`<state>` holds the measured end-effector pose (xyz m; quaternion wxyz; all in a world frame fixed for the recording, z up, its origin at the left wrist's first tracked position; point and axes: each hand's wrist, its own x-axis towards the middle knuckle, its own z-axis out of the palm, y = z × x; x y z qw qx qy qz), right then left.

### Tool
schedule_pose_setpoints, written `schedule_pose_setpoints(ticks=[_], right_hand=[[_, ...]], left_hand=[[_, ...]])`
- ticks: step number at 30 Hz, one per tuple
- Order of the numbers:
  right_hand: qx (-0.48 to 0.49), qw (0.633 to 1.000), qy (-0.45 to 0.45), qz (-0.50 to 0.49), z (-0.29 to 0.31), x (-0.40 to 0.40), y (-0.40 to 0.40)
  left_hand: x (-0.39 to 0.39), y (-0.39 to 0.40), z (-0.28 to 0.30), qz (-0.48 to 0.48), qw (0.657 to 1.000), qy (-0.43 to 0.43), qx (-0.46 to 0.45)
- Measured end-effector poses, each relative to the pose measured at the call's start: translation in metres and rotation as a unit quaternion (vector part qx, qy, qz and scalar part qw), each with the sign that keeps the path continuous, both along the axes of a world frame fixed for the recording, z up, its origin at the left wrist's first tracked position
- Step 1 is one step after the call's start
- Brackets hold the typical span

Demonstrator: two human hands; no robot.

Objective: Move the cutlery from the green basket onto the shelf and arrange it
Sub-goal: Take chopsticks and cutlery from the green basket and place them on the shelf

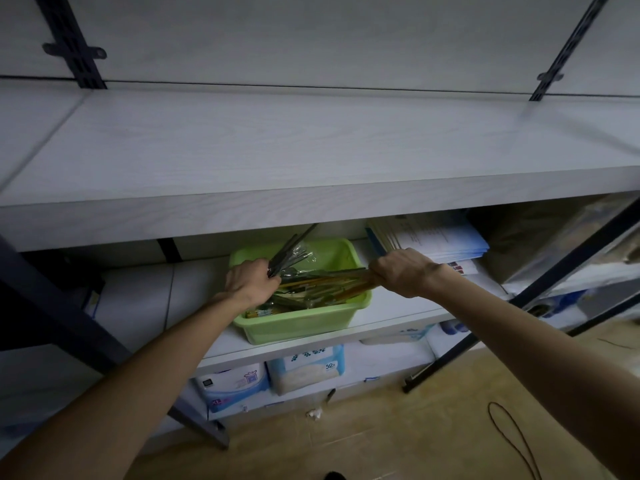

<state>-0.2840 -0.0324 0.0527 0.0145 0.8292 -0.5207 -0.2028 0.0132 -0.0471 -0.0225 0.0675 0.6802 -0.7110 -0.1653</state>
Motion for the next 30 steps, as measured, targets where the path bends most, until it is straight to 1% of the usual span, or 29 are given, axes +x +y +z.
schedule_pose_setpoints(ticks=[5, 15, 17, 21, 25, 28, 30], right_hand=[[-0.039, 0.999, 0.008, 0.021, 0.01, -0.018, 0.003], [-0.077, 0.996, -0.053, 0.01, 0.023, -0.053, 0.01], [-0.08, 0.994, -0.074, 0.003, 0.021, -0.062, 0.014], [-0.107, 0.984, -0.143, -0.011, 0.016, -0.096, 0.028], [-0.121, 0.968, -0.215, -0.051, 0.012, -0.153, 0.054], [-0.134, 0.959, -0.239, -0.071, 0.013, -0.203, 0.084], [-0.146, 0.951, -0.254, -0.094, 0.015, -0.24, 0.107]], left_hand=[[-0.006, 0.006, 0.006, 0.003, 1.0, -0.003, -0.007], [-0.024, 0.02, 0.018, 0.049, 0.998, 0.008, -0.024], [-0.032, 0.027, 0.023, 0.063, 0.997, 0.015, -0.032], [-0.058, 0.047, 0.038, 0.085, 0.994, 0.032, -0.06], [-0.104, 0.068, 0.052, 0.094, 0.99, 0.069, -0.085], [-0.158, 0.086, 0.06, 0.088, 0.983, 0.143, -0.077], [-0.199, 0.098, 0.064, 0.082, 0.975, 0.186, -0.087]])
